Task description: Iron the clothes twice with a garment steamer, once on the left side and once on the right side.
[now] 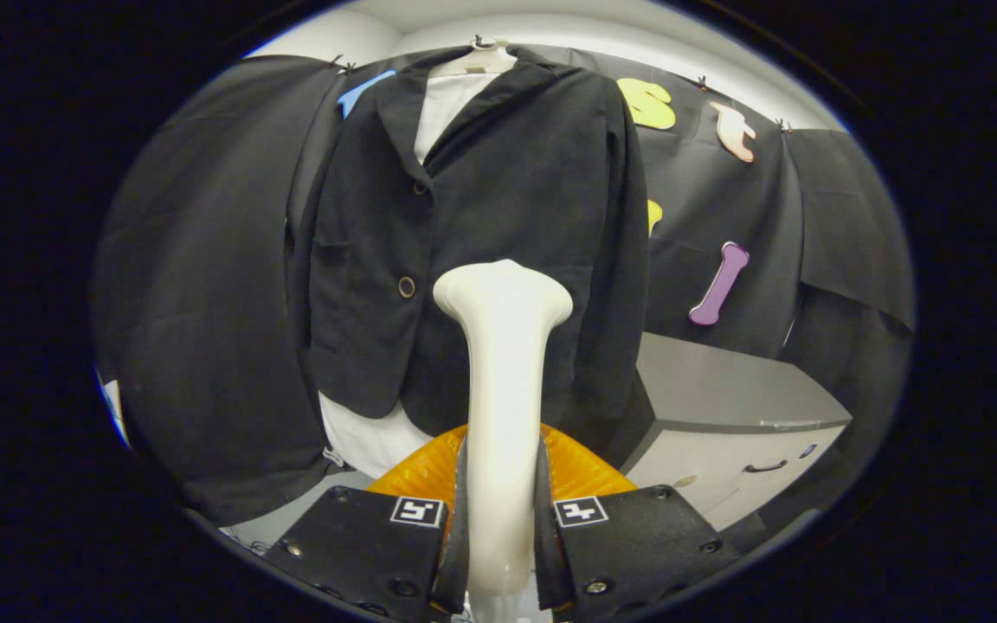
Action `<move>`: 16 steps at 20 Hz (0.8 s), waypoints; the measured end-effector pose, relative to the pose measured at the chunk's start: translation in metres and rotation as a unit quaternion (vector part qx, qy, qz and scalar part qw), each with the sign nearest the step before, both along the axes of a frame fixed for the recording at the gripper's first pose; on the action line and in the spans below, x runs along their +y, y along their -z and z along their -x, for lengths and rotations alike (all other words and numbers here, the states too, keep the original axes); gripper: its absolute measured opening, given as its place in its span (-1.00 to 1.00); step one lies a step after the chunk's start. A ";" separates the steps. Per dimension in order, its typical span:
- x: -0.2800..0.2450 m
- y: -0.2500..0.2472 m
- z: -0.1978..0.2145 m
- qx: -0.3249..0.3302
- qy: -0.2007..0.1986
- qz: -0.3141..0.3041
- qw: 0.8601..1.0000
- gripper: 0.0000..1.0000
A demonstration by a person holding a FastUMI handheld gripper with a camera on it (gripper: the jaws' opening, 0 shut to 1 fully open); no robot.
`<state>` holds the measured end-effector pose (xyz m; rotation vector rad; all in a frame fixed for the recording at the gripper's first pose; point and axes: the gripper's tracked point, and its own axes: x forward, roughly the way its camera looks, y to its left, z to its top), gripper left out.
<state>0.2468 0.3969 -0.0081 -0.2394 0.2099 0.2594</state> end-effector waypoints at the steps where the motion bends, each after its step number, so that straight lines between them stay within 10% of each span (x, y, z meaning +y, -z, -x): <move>1: 0.000 0.009 0.002 0.006 -0.001 0.003 1.000 -0.34; 16: -0.010 0.002 0.035 0.014 -0.013 -0.016 1.000 -0.34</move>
